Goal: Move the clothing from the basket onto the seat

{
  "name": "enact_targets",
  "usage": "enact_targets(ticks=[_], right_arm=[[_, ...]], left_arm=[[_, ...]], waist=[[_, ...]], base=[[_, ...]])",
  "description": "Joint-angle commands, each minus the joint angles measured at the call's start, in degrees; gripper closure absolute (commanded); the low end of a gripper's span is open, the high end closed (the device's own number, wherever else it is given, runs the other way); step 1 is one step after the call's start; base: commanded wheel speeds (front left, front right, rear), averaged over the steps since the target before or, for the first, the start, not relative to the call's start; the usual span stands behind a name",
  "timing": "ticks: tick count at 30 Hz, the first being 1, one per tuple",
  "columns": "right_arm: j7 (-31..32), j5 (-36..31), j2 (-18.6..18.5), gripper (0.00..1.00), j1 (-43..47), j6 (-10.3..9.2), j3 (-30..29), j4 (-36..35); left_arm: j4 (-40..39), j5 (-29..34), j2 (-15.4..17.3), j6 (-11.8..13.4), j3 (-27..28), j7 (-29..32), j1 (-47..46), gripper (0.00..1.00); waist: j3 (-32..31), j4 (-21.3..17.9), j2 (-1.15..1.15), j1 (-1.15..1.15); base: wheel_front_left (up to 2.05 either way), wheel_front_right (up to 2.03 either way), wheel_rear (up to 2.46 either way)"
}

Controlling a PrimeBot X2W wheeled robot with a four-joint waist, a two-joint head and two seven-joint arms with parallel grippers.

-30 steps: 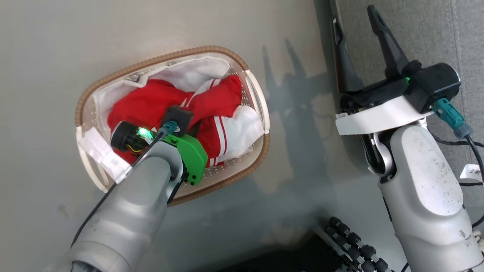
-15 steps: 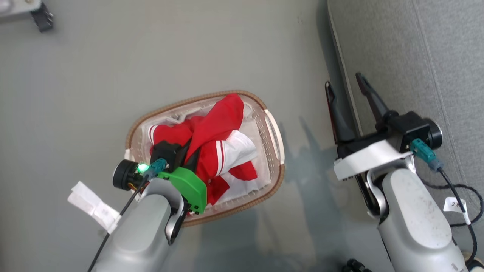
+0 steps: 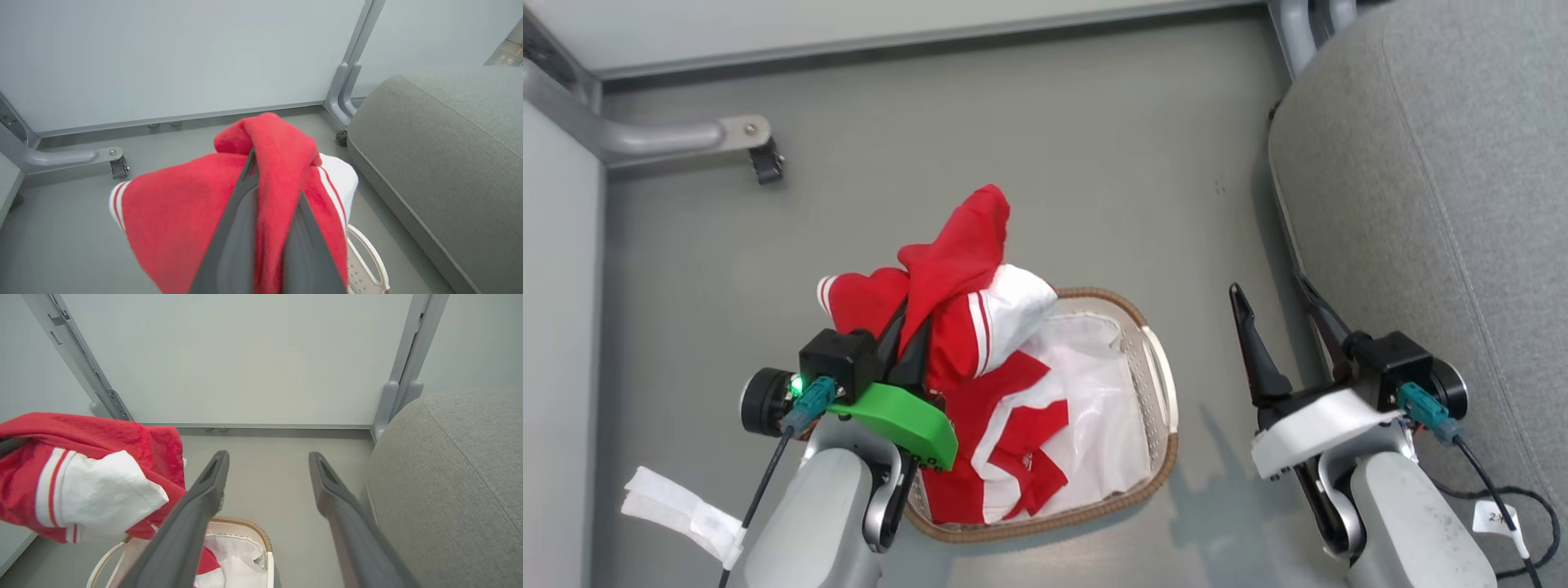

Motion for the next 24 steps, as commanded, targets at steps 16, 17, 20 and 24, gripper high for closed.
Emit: enact_targets(ticks=[16, 17, 20, 24], right_arm=[[-0.3, 2.1, -0.3, 0.00, 6.9, -0.06, 0.4, 1.7], [-0.3, 2.2, -0.2, 0.00, 7.1, -0.06, 0.6, 1.9], [-0.3, 2.4, -0.3, 0.00, 7.7, -0.06, 1.0, 2.2], [-0.3, 2.3, -0.2, 0.00, 7.6, -0.06, 1.4, 2.6]], left_arm=[[-16.5, 2.1, -1.0, -1.3, 4.2, -0.2, -3.1, 1.00], [-17.4, 2.1, -1.0, -1.4, 3.9, -0.2, -3.3, 1.00], [-19.4, 1.7, -1.1, -1.4, 3.3, -0.1, -3.6, 1.00], [-20.8, 1.2, -1.1, -1.4, 2.8, -0.1, -3.2, 1.00]], waist=[[-11.0, 4.7, 0.00, 0.00], [-11.2, 4.8, 0.00, 0.00], [-11.6, 4.7, 0.00, 0.00], [-11.7, 4.7, 0.00, 0.00]], base=[[0.00, 0.00, 0.00], [0.00, 0.00, 0.00], [0.00, 0.00, 0.00], [0.00, 0.00, 0.00]])
